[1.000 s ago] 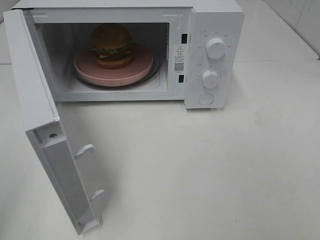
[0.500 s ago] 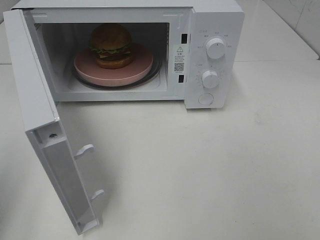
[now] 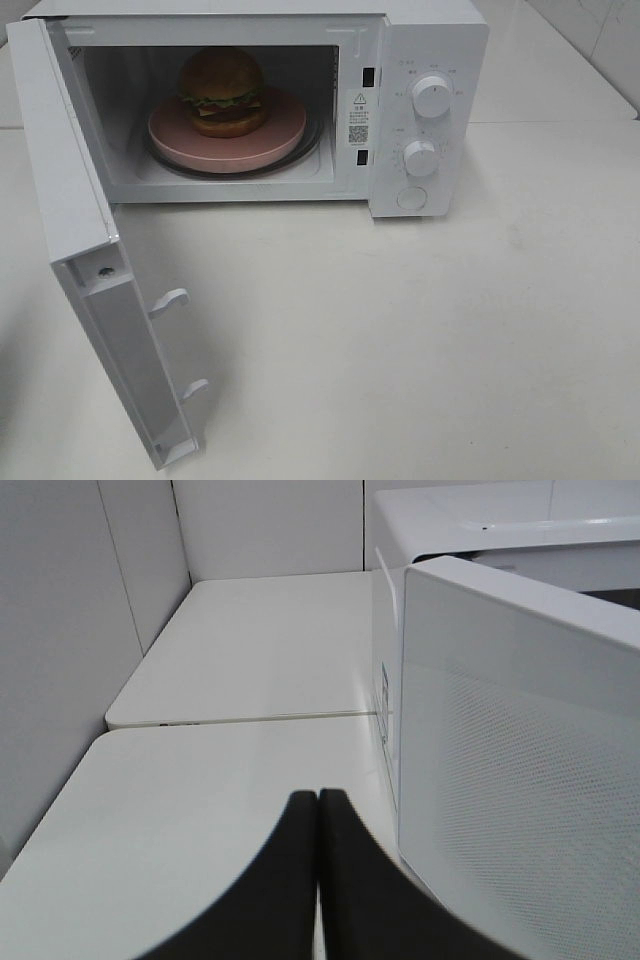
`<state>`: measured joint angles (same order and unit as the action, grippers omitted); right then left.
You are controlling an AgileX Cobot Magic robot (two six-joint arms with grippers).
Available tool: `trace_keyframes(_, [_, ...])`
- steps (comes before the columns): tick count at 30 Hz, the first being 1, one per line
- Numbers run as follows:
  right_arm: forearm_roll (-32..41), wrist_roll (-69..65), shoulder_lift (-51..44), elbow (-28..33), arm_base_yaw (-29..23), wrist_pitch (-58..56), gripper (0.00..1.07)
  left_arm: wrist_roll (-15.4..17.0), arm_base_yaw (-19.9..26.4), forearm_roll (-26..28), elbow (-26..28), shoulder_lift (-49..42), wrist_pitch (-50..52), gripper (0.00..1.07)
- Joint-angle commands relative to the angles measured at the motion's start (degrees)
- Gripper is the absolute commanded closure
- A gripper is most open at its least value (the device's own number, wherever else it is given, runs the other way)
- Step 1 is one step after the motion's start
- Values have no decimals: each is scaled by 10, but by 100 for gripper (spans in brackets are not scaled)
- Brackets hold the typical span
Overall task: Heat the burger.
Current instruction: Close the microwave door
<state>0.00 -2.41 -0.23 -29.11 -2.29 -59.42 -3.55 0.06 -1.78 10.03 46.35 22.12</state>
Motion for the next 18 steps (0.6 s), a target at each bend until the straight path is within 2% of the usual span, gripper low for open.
trace_keyframes(1, [0,-2,-15,1,-1,2,31,2,-3,-24,-4,56,72,107])
trace_keyframes(2, [0,-2,-15,1,-1,2,31,3,-3,-36,-4,92,97,107])
trace_keyframes(5, [0,-2,-15,1,-1,2,31,4,-3,-37,-3,105,108,107])
trace_keyframes(7, [0,-2,-15,1,-1,2,31,36,-3,-41,6,160,129,107])
trace_keyframes(9, [0,-2,-15,1,-1,2,31,44,-3,-46,7,169,134,107])
trace_keyframes(10, [0,-2,-15,1,-1,2,31,60,-3,-67,8,186,153,107])
trace_keyframes(12, [0,-2,-15,1,-1,2,31,72,-3,-83,8,194,162,107])
trace_keyframes(13, [0,-2,-15,1,-1,2,31,96,-3,-120,9,207,178,107])
trace_keyframes(14, [0,-2,-15,1,-1,2,31,96,-3,-120,9,207,178,107])
trace_keyframes(16, [0,-2,-15,1,-1,2,31,127,-3,-172,19,225,186,107])
trace_keyframes(17, [0,-2,-15,1,-1,2,31,127,-3,-172,19,225,186,107])
trace_keyframes(18, [0,-2,-15,1,-1,2,31,143,-3,-195,26,235,193,107])
